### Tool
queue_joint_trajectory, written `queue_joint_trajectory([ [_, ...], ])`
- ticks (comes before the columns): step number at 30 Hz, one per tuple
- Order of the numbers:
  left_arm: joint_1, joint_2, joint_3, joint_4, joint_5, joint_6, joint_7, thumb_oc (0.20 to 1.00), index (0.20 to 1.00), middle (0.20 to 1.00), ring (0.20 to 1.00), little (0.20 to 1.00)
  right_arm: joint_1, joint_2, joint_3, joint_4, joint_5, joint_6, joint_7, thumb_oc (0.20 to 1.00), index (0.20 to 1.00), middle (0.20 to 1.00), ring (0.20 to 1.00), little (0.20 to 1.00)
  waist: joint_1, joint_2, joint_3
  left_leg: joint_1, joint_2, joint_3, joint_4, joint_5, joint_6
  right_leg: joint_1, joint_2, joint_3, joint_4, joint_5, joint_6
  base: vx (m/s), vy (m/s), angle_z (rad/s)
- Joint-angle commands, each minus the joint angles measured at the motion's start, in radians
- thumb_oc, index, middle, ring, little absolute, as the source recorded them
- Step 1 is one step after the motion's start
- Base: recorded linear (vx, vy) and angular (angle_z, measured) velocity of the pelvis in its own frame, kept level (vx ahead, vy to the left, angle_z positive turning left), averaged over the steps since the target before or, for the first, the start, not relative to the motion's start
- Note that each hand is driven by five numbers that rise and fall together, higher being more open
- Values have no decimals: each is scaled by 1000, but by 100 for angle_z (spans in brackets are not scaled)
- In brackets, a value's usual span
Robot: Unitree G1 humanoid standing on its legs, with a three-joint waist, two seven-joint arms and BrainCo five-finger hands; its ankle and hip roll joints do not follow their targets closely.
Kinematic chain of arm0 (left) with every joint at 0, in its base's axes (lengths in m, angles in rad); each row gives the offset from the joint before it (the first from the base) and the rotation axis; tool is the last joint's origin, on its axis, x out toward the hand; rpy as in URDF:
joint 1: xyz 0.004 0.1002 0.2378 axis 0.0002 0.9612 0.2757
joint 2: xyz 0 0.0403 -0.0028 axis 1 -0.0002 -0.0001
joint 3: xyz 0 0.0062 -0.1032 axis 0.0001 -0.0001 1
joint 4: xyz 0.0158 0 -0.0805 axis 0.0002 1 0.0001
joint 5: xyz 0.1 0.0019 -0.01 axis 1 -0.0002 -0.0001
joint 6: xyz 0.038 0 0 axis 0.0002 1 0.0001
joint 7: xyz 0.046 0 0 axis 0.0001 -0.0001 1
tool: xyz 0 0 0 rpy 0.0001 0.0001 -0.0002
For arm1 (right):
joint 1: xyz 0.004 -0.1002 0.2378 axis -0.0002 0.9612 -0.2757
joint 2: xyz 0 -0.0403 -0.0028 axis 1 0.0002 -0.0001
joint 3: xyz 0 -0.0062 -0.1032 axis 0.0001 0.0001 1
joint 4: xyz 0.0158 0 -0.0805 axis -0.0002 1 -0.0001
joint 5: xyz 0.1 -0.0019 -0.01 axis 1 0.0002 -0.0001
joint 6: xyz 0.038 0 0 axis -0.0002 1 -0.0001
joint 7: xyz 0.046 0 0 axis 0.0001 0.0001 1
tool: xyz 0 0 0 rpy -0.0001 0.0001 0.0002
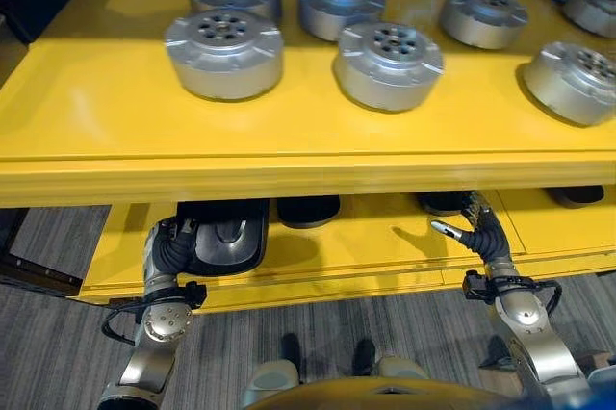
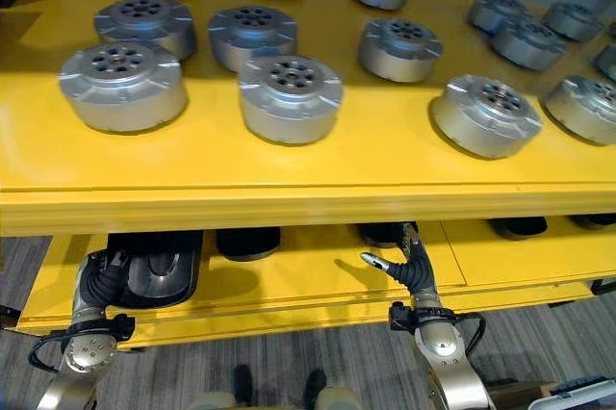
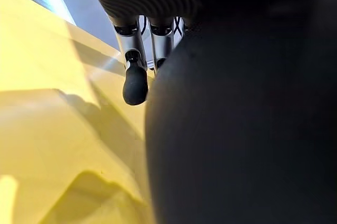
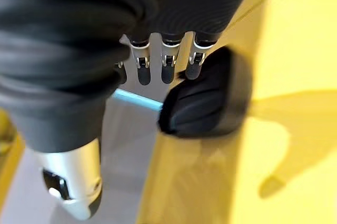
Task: Move parts from the plastic box to the shelf.
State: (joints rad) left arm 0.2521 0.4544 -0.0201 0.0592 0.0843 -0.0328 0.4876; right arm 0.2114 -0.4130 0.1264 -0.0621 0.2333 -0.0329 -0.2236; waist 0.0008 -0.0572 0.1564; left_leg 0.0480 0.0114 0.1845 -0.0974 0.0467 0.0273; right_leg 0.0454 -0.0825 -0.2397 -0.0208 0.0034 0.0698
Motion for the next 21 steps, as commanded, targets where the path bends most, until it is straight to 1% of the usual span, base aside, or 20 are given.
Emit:
queue_joint_trajectory([
  [1, -75, 17, 23, -52, -7, -59, 47, 200, 200, 200, 200, 200, -26, -22, -17, -64, -38, -5, -29, 1000, 1000, 1000, 1000, 1000, -5, -4, -8, -10, 16, -26, 10, -50, -43, 10, 17, 42, 68, -30, 62, 16, -42, -4],
  [2, -73, 12, 21, -52, -1, -52, 50, 200, 200, 200, 200, 200, -22, -24, -21, -65, -27, 4, -29, 1000, 1000, 1000, 1000, 1000, -9, -3, -11, -8, 16, -28, 10, -51, -45, 14, 18, 47, 64, -31, 61, 22, -49, -3],
  [6, -66, 15, 18, -51, -12, -43, 58, 200, 200, 200, 200, 200, -8, -31, -30, -87, -53, -18, -23, 1000, 1000, 1000, 1000, 1000, -16, 2, -18, -5, 15, -33, 10, -54, -47, 17, 18, 48, 68, -40, 60, 11, -102, -4],
  [8, -69, 17, 22, -57, -21, -38, 59, 200, 200, 200, 200, 200, -8, -41, -34, -111, -78, 5, -47, 1000, 1000, 1000, 1000, 1000, -19, 8, -13, -1, 12, -34, 10, -55, -46, 12, 23, 49, 83, -54, 53, -11, -173, -2],
  [10, -70, 18, 26, -62, -21, -32, 56, 200, 200, 200, 200, 200, -15, -46, -32, -110, -84, 10, -62, 1000, 1000, 1000, 1000, 1000, -18, 13, -7, 4, 7, -35, 10, -58, -45, 15, 26, 46, 86, -59, 47, 5, -188, 1],
  [11, -74, 20, 24, -62, -10, -35, 57, 200, 200, 200, 200, 200, -25, -48, -27, -112, -71, 7, -65, 1000, 1000, 1000, 1000, 1000, -21, 22, 1, 11, -13, -26, 16, -65, -32, 9, 29, 46, 91, -62, 44, -2, -180, 2],
  [12, -79, 22, 23, -61, -9, -38, 56, 200, 200, 200, 200, 200, -28, -51, -27, -114, -68, 7, -69, 1000, 1000, 1000, 1000, 1000, -23, 25, 5, 9, -21, -18, 25, -67, -29, 6, 29, 45, 94, -62, 42, -99, -198, 5],
  [13, -110, 30, 11, -58, -17, -47, 55, 200, 200, 200, 200, 200, -53, -62, -22, -109, -69, -8, -98, 1000, 1000, 1000, 1000, 1000, -29, 35, 30, -29, -47, 6, 112, -98, -16, -15, 22, 43, 120, -68, 35, -170, -112, 16],
  [15, -145, 29, -3, -62, -14, -39, 54, 200, 200, 200, 200, 200, -85, -66, -13, -102, -92, -6, -120, 1000, 1000, 1000, 1000, 1000, -34, 44, 56, -66, -56, 20, 190, -126, -6, -48, 12, 46, 158, -68, 30, -181, -67, 34],
  [16, -156, 28, -7, -71, -17, -24, 46, 200, 200, 200, 200, 200, -96, -67, -10, -99, -93, 2, -129, 1000, 1000, 1000, 1000, 1000, -38, 43, 67, -75, -46, 26, 234, -141, -12, -51, 5, 51, 168, -68, 26, -84, -12, 35],
  [18, -159, 24, -9, -87, -15, -5, 31, 200, 200, 200, 200, 200, -103, -64, -8, -98, -87, 4, -142, 1000, 1000, 1000, 1000, 1000, -41, 39, 74, -73, -31, 20, 263, -158, -18, -43, -4, 61, 171, -69, 26, -1, 39, 25],
  [20, -122, 28, -6, -114, -19, -1, 33, 200, 200, 200, 200, 200, -94, -71, -9, -104, -79, -10, -115, 1000, 1000, 1000, 1000, 1000, -42, 29, 62, -51, 9, 13, 267, -164, -35, -26, -16, 70, 163, -70, 26, 48, 127, -4],
  [21, -103, 29, -3, -124, -24, -3, 33, 200, 200, 200, 200, 200, -87, -78, -16, -106, -68, -18, -100, 1000, 1000, 1000, 1000, 1000, -44, 22, 57, -44, 38, 14, 283, -166, -47, -21, -26, 76, 159, -67, 25, 46, 215, -23],
])
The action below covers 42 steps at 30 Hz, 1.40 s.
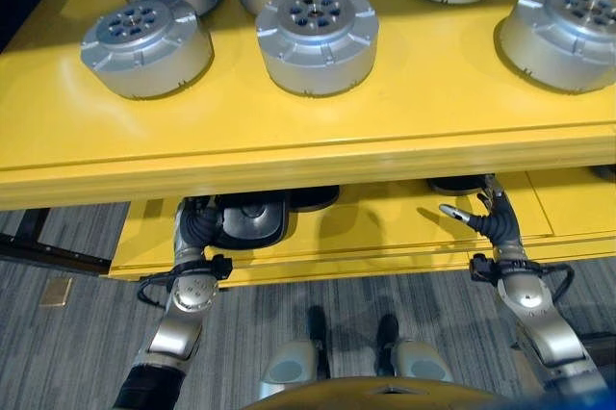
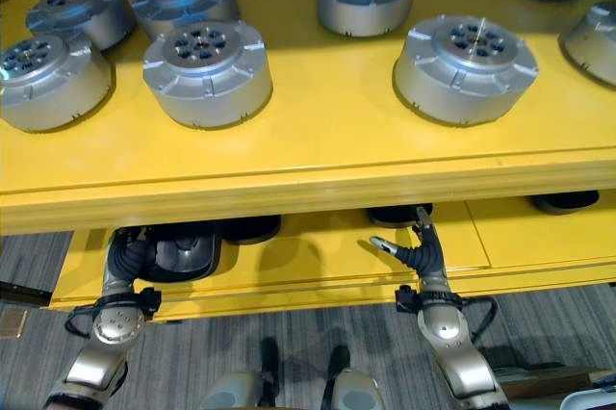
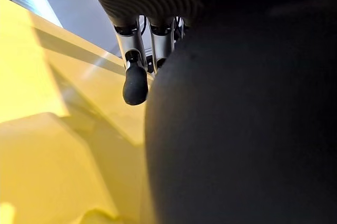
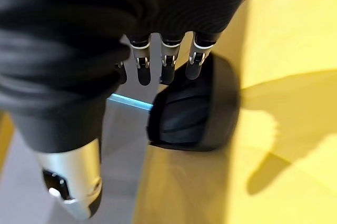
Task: Move parts from the plastic box to the shelf.
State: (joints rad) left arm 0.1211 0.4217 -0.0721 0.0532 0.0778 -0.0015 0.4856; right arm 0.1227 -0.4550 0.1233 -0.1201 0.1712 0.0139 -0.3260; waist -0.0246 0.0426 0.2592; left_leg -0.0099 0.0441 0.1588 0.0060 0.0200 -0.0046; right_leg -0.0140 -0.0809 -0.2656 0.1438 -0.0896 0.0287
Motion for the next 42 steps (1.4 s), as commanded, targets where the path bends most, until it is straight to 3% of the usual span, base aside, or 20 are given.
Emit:
queue_joint_trajectory([
  [1, 46, 60, 52, -127, -18, -36, 34, 200, 200, 200, 200, 200, 9, -44, -21, -48, 13, -73, 14, 1000, 1000, 1000, 1000, 1000, -22, -82, -50, 22, 36, 41, 190, -140, -21, 39, -36, 111, -4, 27, 65, 40, 268, -19],
  [4, 76, 60, 55, -137, -3, -56, 40, 200, 200, 200, 200, 200, 10, -69, -36, -44, 50, -92, 33, 1000, 1000, 1000, 1000, 1000, -21, -77, -56, 31, 103, -9, 211, -94, -44, 20, -44, 139, 20, 17, 56, 6, 296, -28],
  [6, 85, 64, 56, -124, 12, -75, 67, 200, 200, 200, 200, 200, -15, -86, -22, -30, 74, -100, 46, 1000, 1000, 1000, 1000, 1000, -12, -60, -55, 49, 85, -77, 195, -109, -40, -4, -44, 172, 46, 7, 60, -17, 396, -40],
  [8, 81, 76, 59, -118, 21, -97, 80, 200, 200, 200, 200, 200, -22, -87, -14, -40, 88, -96, 44, 1000, 1000, 1000, 1000, 1000, -21, -49, -61, 72, 83, -53, 154, -131, -41, -24, -52, 182, 63, 8, 72, -51, 450, -68],
  [11, 76, 93, 52, -129, 33, -104, 75, 200, 200, 200, 200, 200, -17, -73, -6, -47, 95, -111, 53, 1000, 1000, 1000, 1000, 1000, -23, -43, -61, 81, 85, -36, 104, -120, -53, -22, -66, 176, 66, 13, 97, -46, 379, 4],
  [17, 87, 124, 68, -130, 57, -117, 62, 200, 200, 200, 200, 200, 48, -36, -9, -68, 91, -85, 69, 1000, 1000, 1000, 1000, 1000, -6, -66, -73, 105, 97, -46, 11, -87, -71, 7, -141, 138, 18, 62, 170, -18, 220, 30],
  [23, 126, 112, 100, -147, 25, -108, 72, 200, 200, 200, 200, 200, 51, -33, -5, -59, 75, -75, 77, 1000, 1000, 1000, 1000, 1000, 37, -90, -86, 110, 112, -48, -28, -77, -88, 51, -188, 76, -66, 95, 201, -22, 56, 15],
  [32, 156, 82, 107, -165, 8, -91, 80, 200, 200, 200, 200, 200, 16, -50, 14, -52, 58, -36, 55, 1000, 1000, 1000, 1000, 1000, 74, -129, -84, 97, 129, -56, -18, -74, -100, 75, -166, 50, -77, 81, 188, -38, -40, 3],
  [42, 112, 84, 117, -154, -29, -98, 84, 200, 200, 200, 200, 200, -6, -107, 9, -61, -128, -77, 66, 1000, 1000, 1000, 1000, 1000, 70, -137, -86, 94, 119, -68, 2, -85, -100, 84, -148, 62, -73, 74, 183, -5, -26, 1],
])
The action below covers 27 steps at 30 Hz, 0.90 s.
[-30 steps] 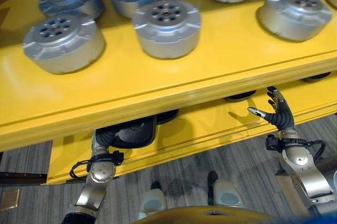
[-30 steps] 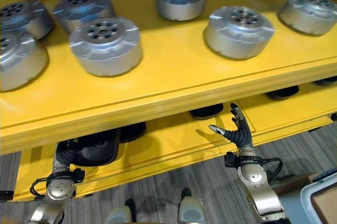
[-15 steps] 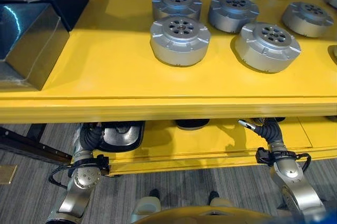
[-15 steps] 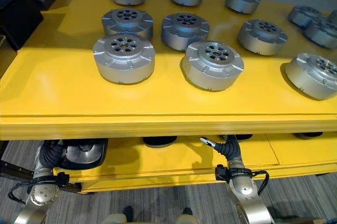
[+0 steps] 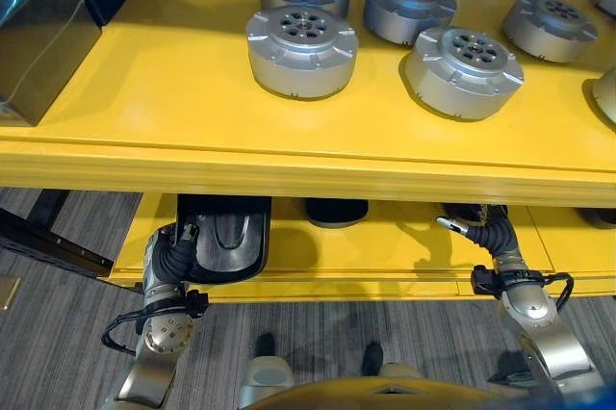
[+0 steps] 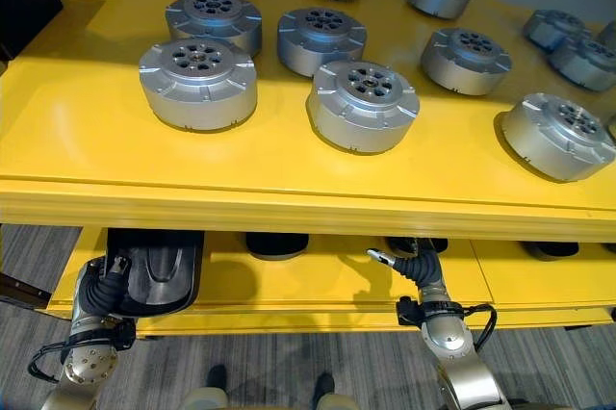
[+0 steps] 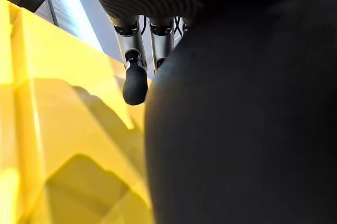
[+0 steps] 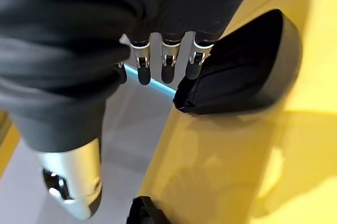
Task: Move parts from the plastic box to the shelf.
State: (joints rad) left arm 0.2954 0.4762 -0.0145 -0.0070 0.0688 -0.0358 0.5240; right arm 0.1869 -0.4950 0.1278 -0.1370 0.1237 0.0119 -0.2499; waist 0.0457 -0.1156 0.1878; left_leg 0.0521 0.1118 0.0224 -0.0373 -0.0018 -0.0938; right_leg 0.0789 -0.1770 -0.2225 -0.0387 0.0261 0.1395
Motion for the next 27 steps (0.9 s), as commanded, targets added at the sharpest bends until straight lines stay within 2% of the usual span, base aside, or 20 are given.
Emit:
queue_joint_trajectory([
  [1, -71, 30, 62, -93, -19, -60, 43, 200, 200, 200, 200, 200, -73, -70, 5, -43, -91, -76, -5, 1000, 1000, 1000, 1000, 1000, -2, 21, -15, 32, 50, 71, 42, -63, -10, -9, -51, 19, 109, -42, 72, 0, 0, 0],
  [6, -146, 52, 44, -73, -42, -43, 54, 200, 200, 200, 200, 200, -111, -73, 24, -6, -92, -103, 2, 1000, 1000, 1000, 1000, 1000, -6, 10, 5, -15, 40, 80, 77, -68, -4, -37, -36, 15, 139, -55, 65, -38, -28, 1],
  [12, -282, 61, 7, -50, -21, -31, 80, 200, 200, 200, 200, 200, -196, -27, 47, 41, -76, -111, -121, 1000, 1000, 1000, 1000, 1000, 2, -33, 58, -159, 37, 82, 180, -74, 6, -104, -20, 11, 173, -53, 60, -143, -118, 17],
  [17, -338, 51, -4, -49, -5, -12, 90, 200, 200, 200, 200, 200, -223, -14, 51, 54, -110, -135, -117, 1000, 1000, 1000, 1000, 1000, 5, -38, 88, -225, 30, 76, 231, -81, 9, -119, -16, 21, 175, -61, 50, -104, -17, 4],
  [23, -374, 58, -11, -33, 19, 1, 100, 200, 200, 200, 200, 200, -234, -22, 55, 72, -82, -164, -117, 1000, 1000, 1000, 1000, 1000, 14, -53, 109, -280, 16, 72, 279, -89, 11, -108, -8, 18, 156, -64, 40, -85, -34, -2],
  [27, -417, 48, -33, 7, 16, 13, 79, 200, 200, 200, 200, 200, -268, -31, 48, 81, -22, -166, -93, 1000, 1000, 1000, 1000, 1000, 13, -50, 124, -330, 12, 102, 348, -108, 13, -97, -11, 9, 153, -81, 26, -211, -4, -2],
])
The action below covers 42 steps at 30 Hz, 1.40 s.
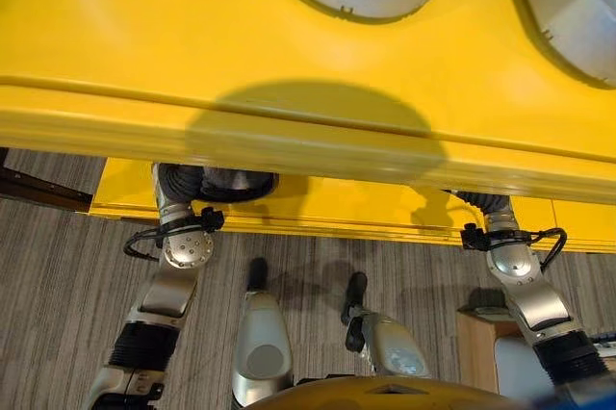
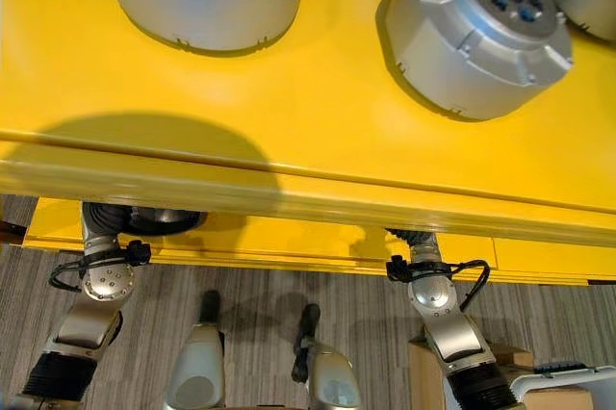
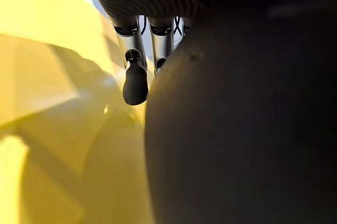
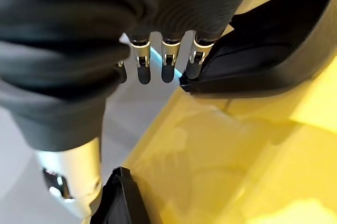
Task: Move parts from the plastic box to the shelf.
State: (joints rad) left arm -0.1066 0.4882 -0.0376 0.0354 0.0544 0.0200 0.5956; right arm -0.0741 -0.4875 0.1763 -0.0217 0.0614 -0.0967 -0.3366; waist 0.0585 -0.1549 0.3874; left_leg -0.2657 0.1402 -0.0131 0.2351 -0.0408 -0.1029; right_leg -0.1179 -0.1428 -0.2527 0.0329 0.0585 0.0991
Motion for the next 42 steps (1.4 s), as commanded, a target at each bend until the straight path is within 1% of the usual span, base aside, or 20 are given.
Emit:
queue_joint_trajectory([
  [1, -14, 33, -13, -32, 27, -42, -2, 200, 200, 200, 200, 200, -6, -39, -2, -34, 45, -55, 2, 1000, 1000, 1000, 1000, 1000, 2, -9, -75, -13, -17, 143, 95, -82, 24, 109, -46, 39, 85, -120, 66, -175, -19, 5],
  [3, -18, 31, -22, -14, 16, -46, -18, 200, 200, 200, 200, 200, -18, -45, -5, -25, 62, -60, 40, 1000, 1000, 1000, 1000, 1000, 2, -6, -79, -23, -17, 154, 136, -99, 29, 120, -48, 37, 97, -128, 63, -124, -22, 7],
  [4, -27, 29, -30, -5, -27, -37, -33, 200, 200, 200, 200, 200, -32, -50, -2, -22, 58, -51, 77, 1000, 1000, 1000, 1000, 1000, 2, -4, -80, -32, -17, 158, 163, -111, 32, 122, -51, 36, 109, -137, 62, -154, -33, 2],
  [5, -37, 17, -35, 8, -68, -32, -52, 200, 200, 200, 200, 200, -48, -55, 6, -19, 49, -68, 98, 1000, 1000, 1000, 1000, 1000, 3, -2, -80, -41, -18, 166, 188, -123, 39, 123, -53, 34, 125, -148, 59, -208, -53, 6],
  [8, -73, -1, -58, 44, -83, -24, -61, 200, 200, 200, 200, 200, -89, -71, 23, -21, 69, -61, 126, 1000, 1000, 1000, 1000, 1000, 3, 5, -79, -81, -19, 175, 296, -182, 63, 111, -55, 33, 207, -193, 43, -174, -46, 13],
  [9, -92, -11, -71, 64, -77, -18, -59, 200, 200, 200, 200, 200, -110, -77, 31, -16, 71, -62, 142, 1000, 1000, 1000, 1000, 1000, 0, 10, -79, -102, -19, 183, 360, -221, 79, 95, -56, 39, 268, -223, 31, -67, -18, 15],
  [10, -103, -15, -75, 82, -80, -17, -61, 200, 200, 200, 200, 200, -125, -79, 33, -17, 70, -54, 153, 1000, 1000, 1000, 1000, 1000, -4, 16, -84, -110, -23, 180, 407, -268, 83, 81, -53, 52, 322, -260, 25, -64, -5, 13],
  [12, -113, -20, -79, 95, -79, -21, -61, 200, 200, 200, 200, 200, -141, -81, 35, -14, 73, -41, 158, 1000, 1000, 1000, 1000, 1000, -7, 24, -85, -119, -27, 185, 443, -292, 91, 62, -52, 58, 369, -284, 16, -39, 22, 9],
  [16, -136, -35, -86, 116, -92, -10, -62, 200, 200, 200, 200, 200, -174, -77, 44, 8, 60, -21, 164, 1000, 1000, 1000, 1000, 1000, -15, 45, -89, -122, -40, 194, 487, -323, 108, 23, -54, 68, 458, -321, 0, -27, 48, -6],
  [20, -131, -49, -81, 119, -105, 0, -65, 200, 200, 200, 200, 200, -159, -67, 38, 9, 38, -1, 179, 1000, 1000, 1000, 1000, 1000, -22, 61, -97, -101, -49, 197, 491, -331, 117, 7, -58, 74, 496, -333, -7, 69, 72, 6],
  [23, -120, -50, -79, 119, -106, 9, -62, 200, 200, 200, 200, 200, -149, -64, 38, 5, 31, 8, 184, 1000, 1000, 1000, 1000, 1000, -24, 62, -100, -83, -48, 198, 475, -327, 118, 11, -59, 75, 489, -325, -5, 103, 26, 6],
  [28, -103, -37, -62, 109, -80, 5, -56, 200, 200, 200, 200, 200, -138, -62, 26, -17, 35, 14, 198, 1000, 1000, 1000, 1000, 1000, -25, 60, -101, -70, -42, 197, 448, -314, 117, 7, -61, 79, 471, -311, 0, 71, 17, -1],
  [33, -115, -11, -41, 101, -43, 10, -14, 200, 200, 200, 200, 200, -144, -71, 24, -42, 32, 21, 214, 1000, 1000, 1000, 1000, 1000, -30, 61, -95, -81, -35, 195, 427, -298, 112, -15, -62, 88, 453, -300, 4, 5, 32, -1],
  [34, -134, -3, -39, 120, -47, 24, 5, 200, 200, 200, 200, 200, -160, -75, 29, -43, 30, 26, 220, 1000, 1000, 1000, 1000, 1000, -35, 65, -93, -87, -36, 196, 421, -292, 113, -31, -64, 93, 457, -299, 5, -41, 62, -5],
  [38, -197, 22, -43, 189, -33, 33, 36, 200, 200, 200, 200, 200, -197, -91, 48, -34, 29, 35, 227, 1000, 1000, 1000, 1000, 1000, -49, 75, -88, -103, -34, 208, 426, -288, 112, -65, -69, 104, 483, -306, 2, -54, 95, -8],
  [41, -200, 22, -44, 192, -33, 32, 36, 200, 200, 200, 200, 200, -199, -91, 48, -33, 29, 34, 227, 1000, 1000, 1000, 1000, 1000, -49, 74, -88, -105, -34, 208, 427, -289, 113, -67, -69, 104, 485, -306, 2, -12, 67, -10],
  [42, -261, 60, -50, 306, -12, 46, 56, 200, 200, 200, 200, 200, -228, -117, 64, -24, 30, 45, 253, 1000, 1000, 1000, 1000, 1000, -69, 94, -88, -104, -42, 221, 429, -289, 116, -100, -75, 120, 527, -319, -5, -32, 206, -2],
])
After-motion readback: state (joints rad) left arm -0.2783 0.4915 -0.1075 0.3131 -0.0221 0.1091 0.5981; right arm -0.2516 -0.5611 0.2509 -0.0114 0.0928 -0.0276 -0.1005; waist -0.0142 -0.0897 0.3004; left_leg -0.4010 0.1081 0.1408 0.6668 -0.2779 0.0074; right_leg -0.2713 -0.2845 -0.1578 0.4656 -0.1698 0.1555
